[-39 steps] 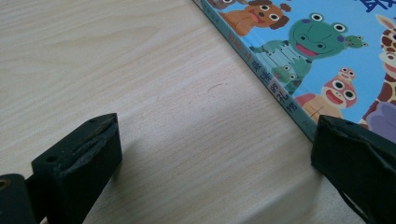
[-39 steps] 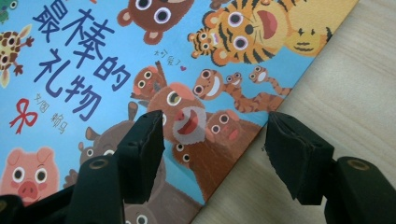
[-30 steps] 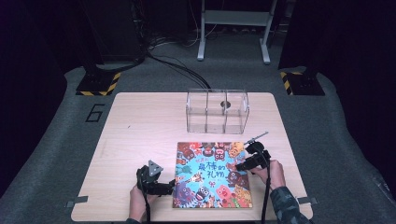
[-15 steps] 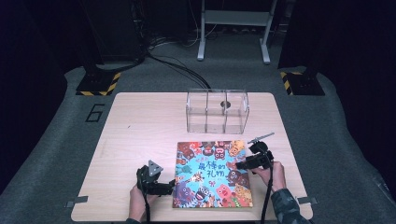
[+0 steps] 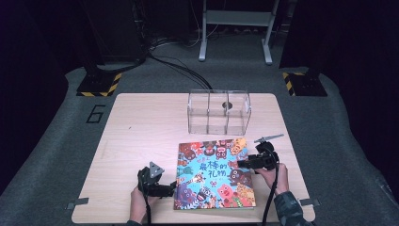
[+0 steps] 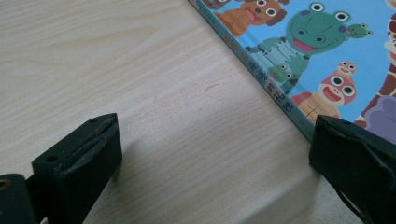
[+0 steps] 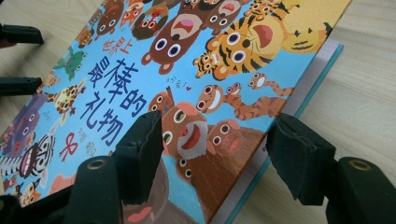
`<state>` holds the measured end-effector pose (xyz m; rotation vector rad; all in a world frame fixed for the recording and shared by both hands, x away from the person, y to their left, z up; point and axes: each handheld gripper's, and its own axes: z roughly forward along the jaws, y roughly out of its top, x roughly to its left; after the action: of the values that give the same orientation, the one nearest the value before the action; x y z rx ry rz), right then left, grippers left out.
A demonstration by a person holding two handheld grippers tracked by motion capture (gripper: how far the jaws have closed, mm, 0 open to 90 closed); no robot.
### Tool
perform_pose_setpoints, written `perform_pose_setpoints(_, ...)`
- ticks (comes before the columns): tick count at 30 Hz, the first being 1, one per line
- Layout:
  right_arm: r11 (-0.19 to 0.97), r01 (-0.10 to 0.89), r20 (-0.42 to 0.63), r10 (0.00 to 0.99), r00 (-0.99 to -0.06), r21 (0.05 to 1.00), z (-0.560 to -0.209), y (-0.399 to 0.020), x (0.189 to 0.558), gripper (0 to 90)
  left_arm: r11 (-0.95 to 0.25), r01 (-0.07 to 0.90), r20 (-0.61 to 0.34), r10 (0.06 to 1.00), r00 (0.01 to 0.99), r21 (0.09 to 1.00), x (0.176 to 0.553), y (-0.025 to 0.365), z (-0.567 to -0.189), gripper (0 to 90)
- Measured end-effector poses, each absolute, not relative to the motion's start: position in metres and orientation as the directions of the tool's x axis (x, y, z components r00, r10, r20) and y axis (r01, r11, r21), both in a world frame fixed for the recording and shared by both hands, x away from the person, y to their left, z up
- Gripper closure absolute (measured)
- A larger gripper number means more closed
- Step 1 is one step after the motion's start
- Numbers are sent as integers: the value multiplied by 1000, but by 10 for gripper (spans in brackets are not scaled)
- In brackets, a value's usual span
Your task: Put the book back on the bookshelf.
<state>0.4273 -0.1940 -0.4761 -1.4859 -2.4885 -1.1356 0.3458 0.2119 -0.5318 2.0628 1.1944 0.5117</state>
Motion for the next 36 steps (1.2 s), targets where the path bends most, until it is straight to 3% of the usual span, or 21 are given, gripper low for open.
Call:
perform_pose_setpoints(13, 203, 772, 461, 702, -544, 603, -485, -186, 435, 364, -339, 590, -6, 864, 504, 733, 346, 212, -532, 22)
perform_pose_setpoints(23, 202, 775, 472, 693, -546, 599, -488, -172, 439, 310, -340, 589, -5, 864, 504, 733, 346, 212, -532, 22)
perform_pose_setpoints(28, 185, 768, 468, 698, -542, 613, -489, -174, 440, 369, -340, 589, -5, 864, 504, 733, 346, 212, -532, 22)
perform_pose_setpoints(36, 171, 768, 479, 693, -539, 617, -495, -176, 439, 388, -340, 589, -5, 863, 504, 733, 346, 212, -532, 23)
